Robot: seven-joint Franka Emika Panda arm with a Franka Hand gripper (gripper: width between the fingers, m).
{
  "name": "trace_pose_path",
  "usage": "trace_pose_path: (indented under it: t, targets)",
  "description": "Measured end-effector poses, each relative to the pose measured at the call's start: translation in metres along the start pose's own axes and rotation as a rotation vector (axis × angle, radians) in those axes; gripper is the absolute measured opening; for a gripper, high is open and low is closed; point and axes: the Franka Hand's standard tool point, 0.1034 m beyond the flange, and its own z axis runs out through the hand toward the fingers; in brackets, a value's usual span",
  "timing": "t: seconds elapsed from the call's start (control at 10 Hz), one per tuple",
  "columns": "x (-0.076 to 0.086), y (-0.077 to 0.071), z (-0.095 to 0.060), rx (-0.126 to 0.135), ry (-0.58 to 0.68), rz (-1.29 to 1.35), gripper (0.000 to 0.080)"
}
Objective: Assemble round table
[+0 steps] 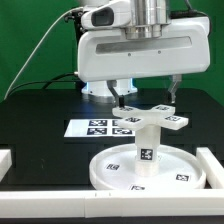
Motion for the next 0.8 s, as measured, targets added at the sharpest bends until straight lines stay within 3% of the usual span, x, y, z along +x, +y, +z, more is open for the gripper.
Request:
trace_pose_path:
  t: [0.2, 0.4, 0.8]
  targets:
    - [-0.002, -0.001, 0.001, 0.002, -0.011, 0.021, 0.0649]
    - [-0.016, -0.005, 0.007, 0.012, -0.091, 0.053, 0.0649]
    - [-0.016, -0.009, 0.013, 0.006, -0.1, 0.097, 0.0649]
